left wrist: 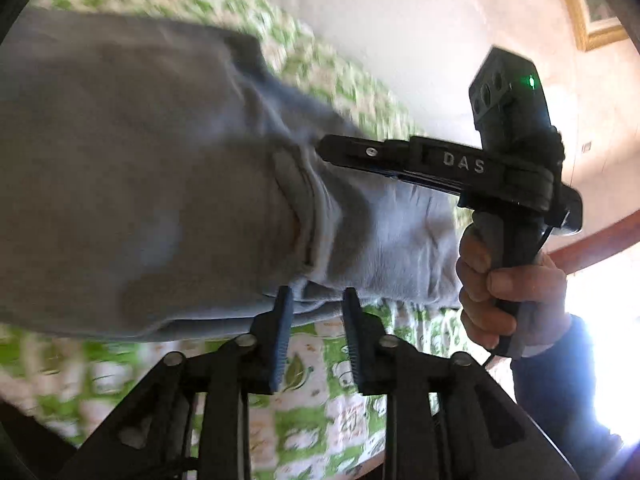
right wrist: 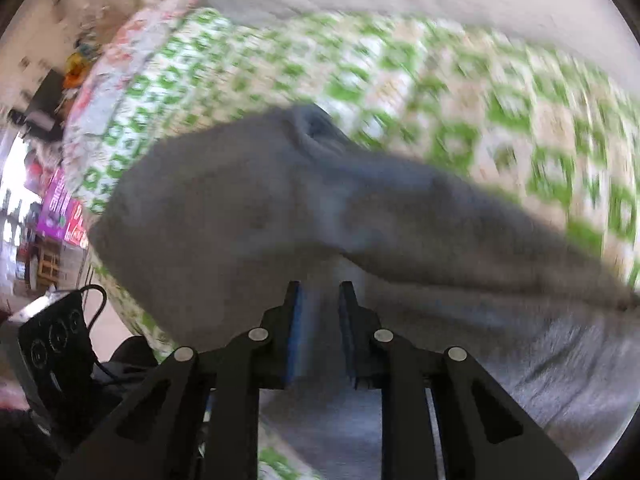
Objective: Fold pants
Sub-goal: 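Grasp the sweatpants leg end with the left gripper while the right gripper grasps the waistband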
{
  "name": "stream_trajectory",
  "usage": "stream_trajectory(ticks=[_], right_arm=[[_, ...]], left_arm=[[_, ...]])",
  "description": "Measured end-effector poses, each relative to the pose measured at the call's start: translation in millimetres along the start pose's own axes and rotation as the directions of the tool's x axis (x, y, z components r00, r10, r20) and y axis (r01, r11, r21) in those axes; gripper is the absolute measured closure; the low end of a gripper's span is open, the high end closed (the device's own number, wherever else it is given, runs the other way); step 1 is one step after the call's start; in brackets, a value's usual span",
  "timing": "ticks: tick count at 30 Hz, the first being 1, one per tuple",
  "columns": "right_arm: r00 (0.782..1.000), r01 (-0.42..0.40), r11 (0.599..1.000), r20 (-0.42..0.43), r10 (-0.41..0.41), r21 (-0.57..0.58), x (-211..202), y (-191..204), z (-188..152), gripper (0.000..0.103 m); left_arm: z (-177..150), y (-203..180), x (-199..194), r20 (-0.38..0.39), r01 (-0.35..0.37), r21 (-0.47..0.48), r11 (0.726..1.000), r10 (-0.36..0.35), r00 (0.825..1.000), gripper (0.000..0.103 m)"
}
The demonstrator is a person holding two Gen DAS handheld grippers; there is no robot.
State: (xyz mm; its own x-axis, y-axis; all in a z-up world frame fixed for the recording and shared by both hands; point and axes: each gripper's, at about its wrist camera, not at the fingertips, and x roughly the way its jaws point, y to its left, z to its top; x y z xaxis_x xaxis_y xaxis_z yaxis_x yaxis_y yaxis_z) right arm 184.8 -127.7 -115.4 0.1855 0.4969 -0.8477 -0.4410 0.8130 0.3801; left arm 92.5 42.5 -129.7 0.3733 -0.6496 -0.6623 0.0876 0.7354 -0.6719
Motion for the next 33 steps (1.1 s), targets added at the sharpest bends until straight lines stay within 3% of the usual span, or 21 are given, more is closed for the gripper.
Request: stream_trajectory(ticks=[4, 7, 8, 10, 13, 16, 25, 30, 33], right_arm=[[0.998, -0.062, 0.992, 0.012, 0.064, -0.105, -4, 42, 25, 0.079], [0.996, -0.086, 0.980, -0.005, 0.087, -0.181, 7, 79, 44, 0.053], [0.996, -0.084, 0.974, -0.003, 0.085, -0.211, 12, 94, 51, 0.049], [0.995, -0.097, 0.964, -0.012, 0.097, -0.246, 21, 118, 62, 0.049], [0.993, -0.114, 0.951, -0.026, 0.111, -0.289, 35, 144, 78, 0.049], [0.993, -0.115, 0.937, -0.042, 0.107, -0.330, 48, 166, 90, 0.049], [0.990, -0.140, 0.912, -0.070, 0.123, -0.385, 73, 206, 107, 0.049], [0.992, -0.124, 0.906, -0.080, 0.099, -0.404, 82, 213, 112, 0.049], [0.992, -0.121, 0.906, -0.083, 0.095, -0.406, 87, 216, 117, 0.049]], left_arm=[[0, 21, -53, 0.118, 0.009, -0.055, 0.998, -0.003, 0.993, 0.064], [-2, 38, -88, 0.208, -0.026, -0.095, 0.995, 0.046, 0.977, 0.050], [-5, 48, -102, 0.244, -0.037, -0.123, 0.992, 0.067, 0.967, 0.049], [-10, 68, -123, 0.299, -0.051, -0.188, 0.981, 0.107, 0.948, 0.048], [-25, 96, -146, 0.375, -0.065, -0.303, 0.951, 0.182, 0.909, 0.039], [-32, 117, -150, 0.399, -0.052, -0.379, 0.924, 0.214, 0.892, 0.039], [-38, 144, -148, 0.396, -0.031, -0.460, 0.887, 0.236, 0.888, 0.038], [-45, 155, -154, 0.385, -0.051, -0.504, 0.862, 0.277, 0.880, 0.034], [-44, 162, -150, 0.384, -0.026, -0.522, 0.852, 0.263, 0.885, 0.034]])
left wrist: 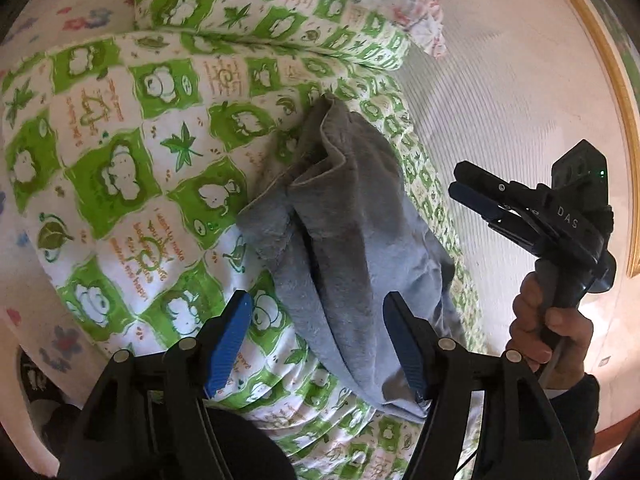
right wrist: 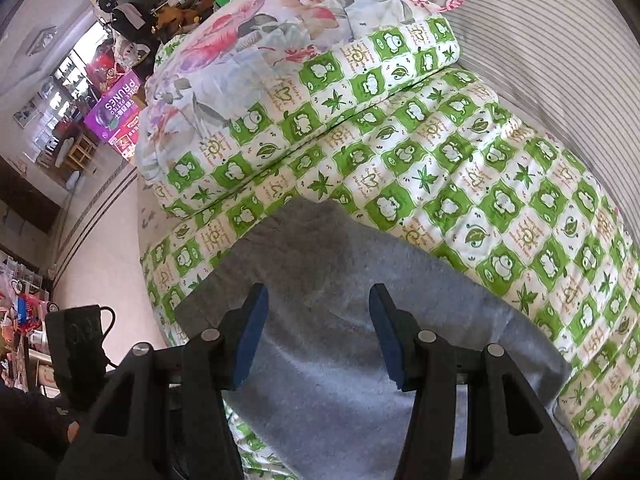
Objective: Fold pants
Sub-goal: 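Grasp the sweatpants leg end with the left gripper while the right gripper grasps the waistband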
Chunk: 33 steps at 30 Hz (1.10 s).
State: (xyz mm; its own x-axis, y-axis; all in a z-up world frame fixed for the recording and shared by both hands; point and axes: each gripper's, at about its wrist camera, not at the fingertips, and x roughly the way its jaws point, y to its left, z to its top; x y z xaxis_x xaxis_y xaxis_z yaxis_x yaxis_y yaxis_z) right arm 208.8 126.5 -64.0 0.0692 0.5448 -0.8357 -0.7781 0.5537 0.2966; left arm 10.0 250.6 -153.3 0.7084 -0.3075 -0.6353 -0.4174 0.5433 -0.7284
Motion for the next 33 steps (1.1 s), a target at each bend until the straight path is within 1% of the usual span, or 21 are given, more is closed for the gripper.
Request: stream_trajectory(ticks=[3, 7, 9, 11, 13, 14, 18, 19, 21, 22, 24, 25, 26, 27, 29, 30, 33], right_arm=[[1.000, 0.000, 1.000, -0.023, 0.000, -0.009, 10, 0, 10, 0.046], [0.998, 0.007, 0.999, -0.064, -0.010, -0.051, 31, 4, 31, 0.037], [0.997, 0.008, 0.998, -0.078, -0.013, -0.062, 43, 4, 41, 0.036], [0.995, 0.005, 0.997, -0.101, -0.012, -0.071, 59, 5, 54, 0.036], [0.992, 0.009, 0.996, -0.126, -0.019, -0.087, 72, 6, 62, 0.036], [0.989, 0.017, 0.994, -0.144, -0.032, -0.104, 82, 8, 68, 0.036], [0.972, 0.025, 0.987, -0.225, -0.062, -0.160, 114, 13, 72, 0.036], [0.966, 0.021, 0.985, -0.249, -0.064, -0.172, 122, 14, 70, 0.036], [0.962, 0.022, 0.982, -0.264, -0.072, -0.189, 132, 15, 65, 0.036], [0.962, 0.024, 0.981, -0.262, -0.075, -0.191, 134, 15, 63, 0.037], [0.967, 0.016, 0.982, -0.248, -0.063, -0.188, 134, 14, 58, 0.055], [0.968, 0.020, 0.984, -0.244, -0.064, -0.177, 133, 13, 57, 0.070], [0.970, 0.033, 0.984, -0.231, -0.073, -0.173, 129, 12, 56, 0.081], [0.973, 0.032, 0.985, -0.222, -0.069, -0.169, 126, 11, 55, 0.083], [0.982, 0.025, 0.987, -0.182, -0.055, -0.161, 112, 11, 51, 0.095], [0.985, 0.021, 0.988, -0.169, -0.047, -0.153, 106, 10, 51, 0.096], [0.992, -0.007, 0.993, -0.126, -0.008, -0.118, 85, 6, 51, 0.097]], left_arm=[[3, 2, 6, -0.003, 0.029, -0.041, 0.999, -0.029, 1.000, 0.034], [8, 2, 11, 0.008, 0.009, -0.056, 0.998, -0.009, 1.000, 0.034], [11, 8, 12, 0.025, 0.002, -0.097, 0.995, 0.001, 1.000, 0.034], [13, 15, 16, 0.028, 0.017, -0.141, 0.990, -0.013, 1.000, 0.034], [15, 18, 20, 0.024, 0.022, -0.155, 0.988, -0.018, 1.000, 0.034], [15, 18, 21, 0.026, 0.023, -0.153, 0.988, -0.019, 0.999, 0.032], [14, 14, 24, 0.039, 0.021, -0.159, 0.987, -0.015, 0.999, 0.024], [14, 13, 25, 0.042, 0.018, -0.159, 0.987, -0.012, 0.999, 0.022], [14, 9, 28, 0.057, -0.003, -0.155, 0.988, 0.012, 0.998, 0.022], [13, 7, 29, 0.062, -0.009, -0.150, 0.989, 0.019, 0.998, 0.022], [12, 4, 31, 0.078, -0.015, -0.131, 0.991, 0.025, 0.997, 0.023], [12, 4, 31, 0.078, -0.012, -0.121, 0.993, 0.022, 0.997, 0.024], [13, 3, 32, 0.078, -0.002, -0.115, 0.993, 0.011, 0.997, 0.028], [14, 3, 32, 0.078, 0.026, -0.107, 0.994, -0.018, 0.997, 0.036], [19, 3, 35, 0.055, 0.068, -0.090, 0.994, -0.063, 0.996, 0.092], [23, 3, 38, 0.033, 0.091, -0.082, 0.992, -0.089, 0.995, 0.095], [25, -1, 32, 0.046, 0.122, -0.059, 0.991, -0.119, 0.992, 0.094]])
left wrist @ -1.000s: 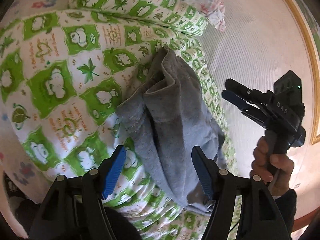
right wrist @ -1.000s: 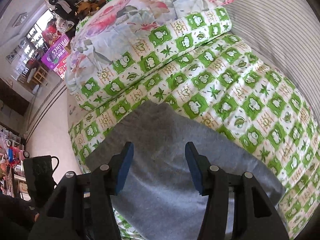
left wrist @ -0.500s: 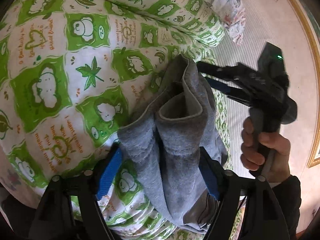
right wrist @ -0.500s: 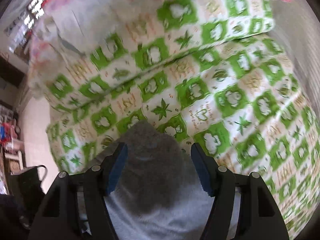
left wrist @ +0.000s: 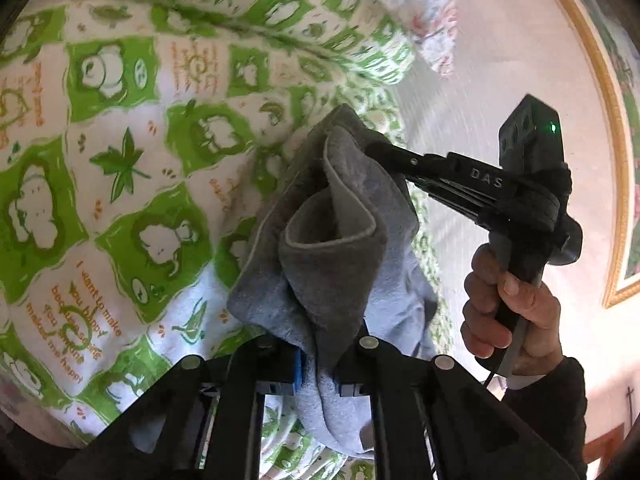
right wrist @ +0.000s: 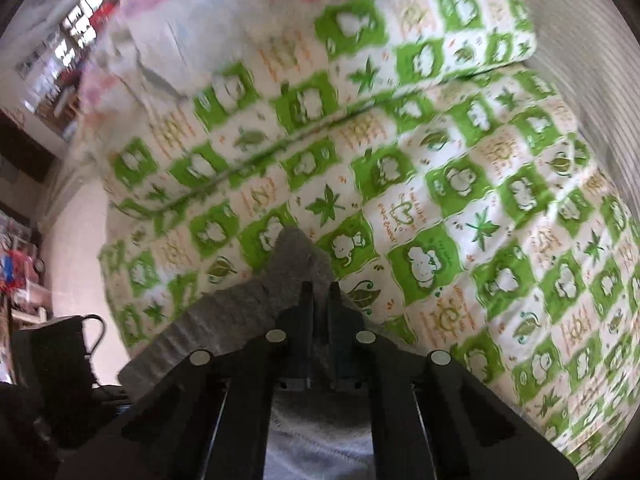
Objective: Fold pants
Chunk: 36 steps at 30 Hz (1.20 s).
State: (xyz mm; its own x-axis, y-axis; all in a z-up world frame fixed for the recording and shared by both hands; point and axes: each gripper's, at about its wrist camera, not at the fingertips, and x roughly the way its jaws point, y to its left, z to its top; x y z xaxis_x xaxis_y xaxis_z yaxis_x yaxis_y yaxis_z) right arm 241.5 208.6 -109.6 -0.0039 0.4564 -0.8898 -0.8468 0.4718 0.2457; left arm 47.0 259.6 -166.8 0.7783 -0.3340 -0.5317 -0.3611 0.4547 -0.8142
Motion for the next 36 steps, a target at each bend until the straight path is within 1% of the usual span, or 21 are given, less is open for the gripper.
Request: stream_trajectory(ticks=[3, 7, 10, 14, 20, 25, 31, 36], right_arm=[[0.999, -0.024, 1.000, 0.042, 0.023, 0.020, -20, -2, -6, 0.098], [0.994, -0.046, 0.998, 0.105, 0.040, 0.050, -53, -9, -19, 0.098], [0.986, -0.067, 0.994, 0.160, 0.053, 0.084, -82, -15, -28, 0.098], [0.972, -0.090, 0.985, 0.230, 0.056, 0.144, -122, -29, -52, 0.098], [0.950, -0.095, 0.970, 0.311, 0.021, 0.225, -179, -52, -104, 0.098], [0.933, -0.095, 0.953, 0.359, -0.015, 0.288, -212, -73, -147, 0.098], [0.905, -0.109, 0.926, 0.422, -0.058, 0.360, -250, -91, -204, 0.098], [0.877, -0.130, 0.898, 0.471, -0.094, 0.420, -278, -110, -252, 0.098]], left_arm=[[-5, -21, -8, 0.022, 0.023, 0.073, 0.997, -0.024, 0.999, 0.095], [-10, -50, -15, 0.022, 0.059, 0.143, 0.988, -0.062, 0.998, 0.095], [-16, -73, -16, 0.014, 0.082, 0.193, 0.978, -0.086, 0.996, 0.095], [-30, -100, -14, -0.010, 0.130, 0.249, 0.960, -0.132, 0.991, 0.095], [-57, -143, -4, -0.082, 0.194, 0.321, 0.927, -0.176, 0.981, 0.095], [-85, -173, 9, -0.154, 0.236, 0.367, 0.900, -0.191, 0.969, 0.095], [-118, -202, 19, -0.227, 0.281, 0.423, 0.862, -0.200, 0.953, 0.095], [-147, -227, 32, -0.289, 0.320, 0.455, 0.831, -0.202, 0.936, 0.095]])
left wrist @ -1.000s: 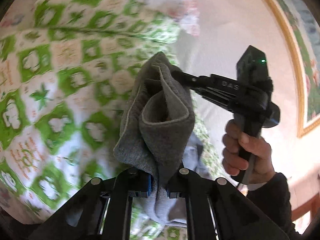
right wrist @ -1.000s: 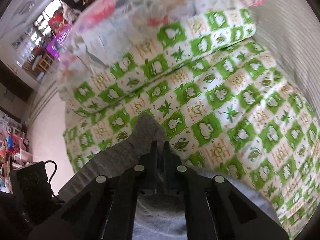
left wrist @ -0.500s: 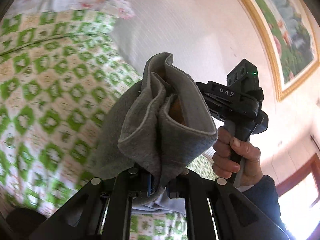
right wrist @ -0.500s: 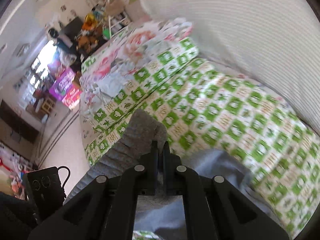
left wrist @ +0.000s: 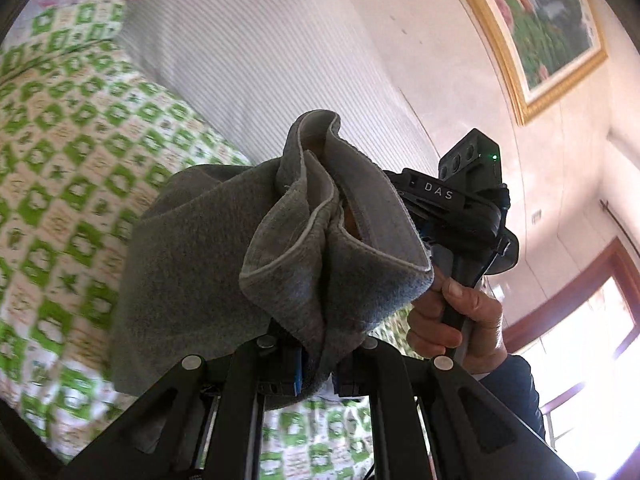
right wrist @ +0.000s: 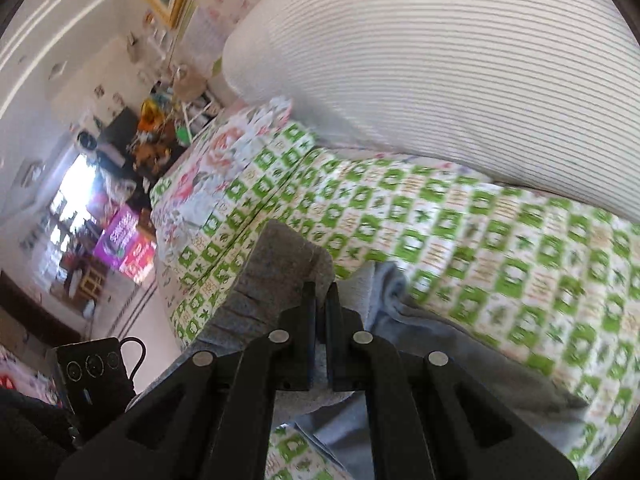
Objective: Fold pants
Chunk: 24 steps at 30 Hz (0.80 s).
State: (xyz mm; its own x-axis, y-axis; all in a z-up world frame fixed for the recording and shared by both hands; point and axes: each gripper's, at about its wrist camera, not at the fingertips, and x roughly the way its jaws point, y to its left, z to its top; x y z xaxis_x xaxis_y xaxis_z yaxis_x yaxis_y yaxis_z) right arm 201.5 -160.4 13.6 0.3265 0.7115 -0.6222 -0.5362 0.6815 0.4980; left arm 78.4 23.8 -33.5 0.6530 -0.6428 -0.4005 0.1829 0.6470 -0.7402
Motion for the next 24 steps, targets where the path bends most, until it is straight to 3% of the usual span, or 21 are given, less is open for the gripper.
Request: stream_trajectory(ticks=[11, 24], right_arm=[[0.996, 0.021, 0.988, 0.084, -0.034, 0.152, -68, -75, -46, 0.098], [0.992, 0.004, 0.952, 0.117, -0.042, 0.305, -82, -150, -97, 0.098]], left_arm=[[-30, -46, 61, -0.120, 0.035, 0.091, 0.995, -0.024, 0.992, 0.095], [-59, -58, 123, -0.181, -0.016, 0.217, 0.976, 0.056, 0.982, 0.095]])
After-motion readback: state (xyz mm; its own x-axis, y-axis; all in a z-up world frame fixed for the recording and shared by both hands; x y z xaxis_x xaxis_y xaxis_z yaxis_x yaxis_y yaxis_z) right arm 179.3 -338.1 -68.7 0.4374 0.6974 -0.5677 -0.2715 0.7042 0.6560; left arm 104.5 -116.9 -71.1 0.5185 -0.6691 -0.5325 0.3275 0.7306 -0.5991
